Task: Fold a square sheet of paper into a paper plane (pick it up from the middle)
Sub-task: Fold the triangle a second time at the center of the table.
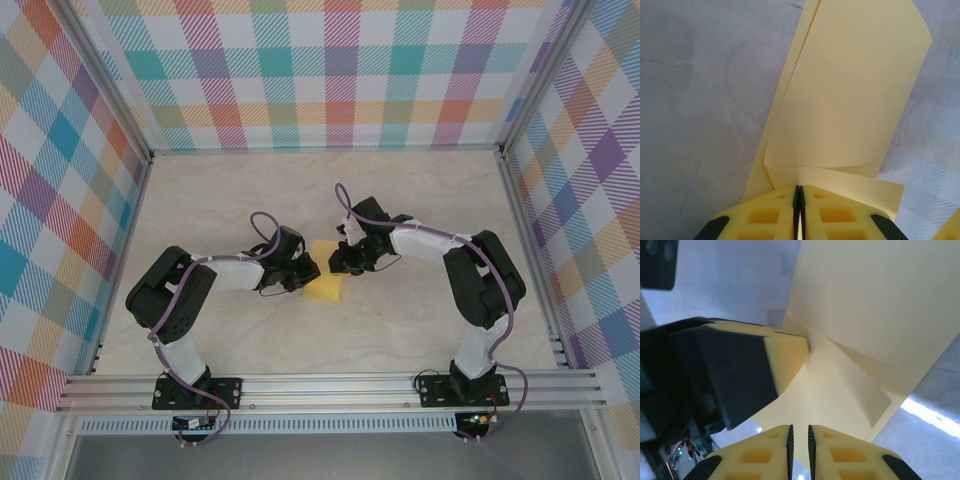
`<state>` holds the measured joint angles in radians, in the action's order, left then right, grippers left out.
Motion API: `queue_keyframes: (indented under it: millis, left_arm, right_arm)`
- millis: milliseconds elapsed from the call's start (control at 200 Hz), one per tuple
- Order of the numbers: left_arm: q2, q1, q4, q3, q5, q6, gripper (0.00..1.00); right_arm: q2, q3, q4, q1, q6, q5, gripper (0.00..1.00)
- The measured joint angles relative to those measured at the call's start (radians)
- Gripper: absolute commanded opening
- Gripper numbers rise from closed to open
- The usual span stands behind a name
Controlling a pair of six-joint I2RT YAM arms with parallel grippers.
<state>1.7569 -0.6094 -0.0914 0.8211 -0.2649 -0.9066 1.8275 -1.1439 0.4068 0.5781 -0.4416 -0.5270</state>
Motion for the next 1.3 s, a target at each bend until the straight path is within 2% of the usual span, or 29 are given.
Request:
queue_keyframes:
  millis: [415, 745, 1300]
  left_arm:
    - [0.000, 0.000, 0.000, -0.001, 0.003, -0.019, 0.13]
    - [-0.002, -0.001, -0.001, -0.003, 0.004, -0.021, 0.13]
    - [-0.004, -0.003, -0.008, -0.007, 0.012, -0.021, 0.12]
  right_arm:
    - [0.000, 0.060, -0.003, 0.059, -0.007, -0.017, 0.14]
    - [0.055, 0.069, -0.006, 0.059, -0.007, -0.016, 0.14]
    - [0.061, 0.086, -0.014, 0.059, -0.006, -0.043, 0.14]
